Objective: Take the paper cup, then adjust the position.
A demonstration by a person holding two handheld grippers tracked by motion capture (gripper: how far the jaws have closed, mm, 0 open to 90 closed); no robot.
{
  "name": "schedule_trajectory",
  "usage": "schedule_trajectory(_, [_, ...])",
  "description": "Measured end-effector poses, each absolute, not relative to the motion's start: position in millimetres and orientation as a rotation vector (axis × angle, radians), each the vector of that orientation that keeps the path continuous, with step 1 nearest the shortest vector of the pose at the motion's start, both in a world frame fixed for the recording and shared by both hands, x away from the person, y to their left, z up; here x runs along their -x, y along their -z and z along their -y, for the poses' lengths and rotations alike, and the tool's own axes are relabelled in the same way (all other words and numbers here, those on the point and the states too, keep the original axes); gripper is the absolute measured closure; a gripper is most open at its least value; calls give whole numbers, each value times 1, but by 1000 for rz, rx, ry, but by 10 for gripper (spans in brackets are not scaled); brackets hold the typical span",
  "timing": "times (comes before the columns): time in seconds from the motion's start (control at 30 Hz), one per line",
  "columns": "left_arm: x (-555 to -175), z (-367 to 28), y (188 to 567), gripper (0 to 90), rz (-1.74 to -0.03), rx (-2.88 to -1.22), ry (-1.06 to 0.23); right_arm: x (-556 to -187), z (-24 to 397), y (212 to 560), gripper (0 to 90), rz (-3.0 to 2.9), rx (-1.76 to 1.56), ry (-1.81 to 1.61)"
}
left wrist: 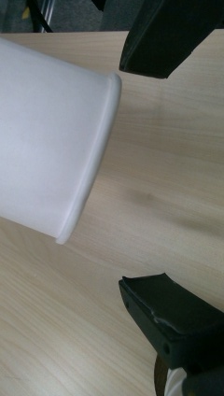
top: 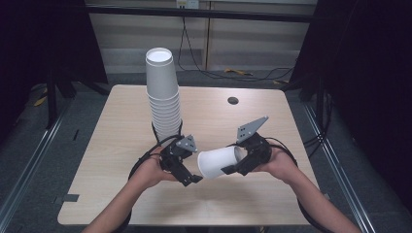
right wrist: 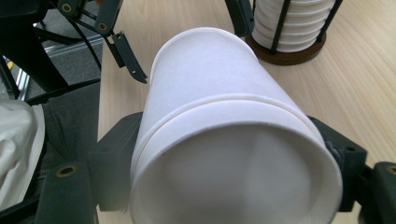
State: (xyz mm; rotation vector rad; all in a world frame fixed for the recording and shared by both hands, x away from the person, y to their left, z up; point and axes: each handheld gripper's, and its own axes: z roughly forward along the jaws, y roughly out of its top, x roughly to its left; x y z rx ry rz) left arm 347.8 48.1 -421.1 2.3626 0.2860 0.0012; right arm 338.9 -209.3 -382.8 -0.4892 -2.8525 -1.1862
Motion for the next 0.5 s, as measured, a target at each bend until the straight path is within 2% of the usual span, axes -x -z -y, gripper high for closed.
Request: schedule_trajectory(0.5, [-346,-54,430,0,-351,-2243,69,-339,215,385,220,2791,520,1262])
